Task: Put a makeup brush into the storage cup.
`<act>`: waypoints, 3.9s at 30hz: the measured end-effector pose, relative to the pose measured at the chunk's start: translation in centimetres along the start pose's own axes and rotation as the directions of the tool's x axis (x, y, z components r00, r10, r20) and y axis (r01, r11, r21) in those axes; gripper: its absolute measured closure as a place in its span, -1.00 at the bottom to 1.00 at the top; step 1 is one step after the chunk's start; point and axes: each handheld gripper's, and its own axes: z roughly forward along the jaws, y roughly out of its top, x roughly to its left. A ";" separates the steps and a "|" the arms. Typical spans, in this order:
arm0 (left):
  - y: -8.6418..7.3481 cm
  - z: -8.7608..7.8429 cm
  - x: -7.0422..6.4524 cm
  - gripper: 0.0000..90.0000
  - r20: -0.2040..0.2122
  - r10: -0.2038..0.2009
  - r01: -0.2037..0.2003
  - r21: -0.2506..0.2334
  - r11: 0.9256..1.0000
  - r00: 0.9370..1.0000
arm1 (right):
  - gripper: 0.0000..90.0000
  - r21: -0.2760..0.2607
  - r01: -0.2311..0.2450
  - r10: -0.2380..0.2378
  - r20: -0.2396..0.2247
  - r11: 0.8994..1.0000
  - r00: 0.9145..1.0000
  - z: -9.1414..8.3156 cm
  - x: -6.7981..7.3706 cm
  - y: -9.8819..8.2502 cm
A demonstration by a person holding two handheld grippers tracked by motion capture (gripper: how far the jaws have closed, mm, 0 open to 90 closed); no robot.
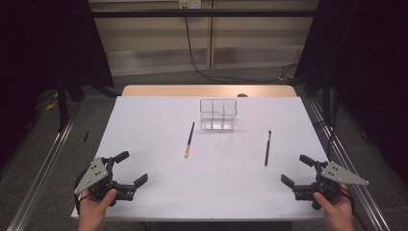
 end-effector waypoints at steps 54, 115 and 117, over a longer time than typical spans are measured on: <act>4.1 10.1 1.7 -1.00 -0.005 -0.022 0.021 -0.080 0.997 1.000 | -1.00 0.004 0.001 -0.001 -0.011 1.000 1.000 0.3 0.3 0.0; 5.7 20.9 4.8 -1.00 -0.062 -0.079 0.089 0.180 0.980 0.995 | -1.00 0.003 -0.016 0.017 -0.032 1.000 0.999 0.7 -0.1 -0.3; 5.9 21.1 4.9 -1.00 -0.068 -0.085 0.097 0.201 0.975 0.994 | -1.00 0.004 -0.018 0.018 -0.031 1.000 0.999 0.7 -0.1 -0.3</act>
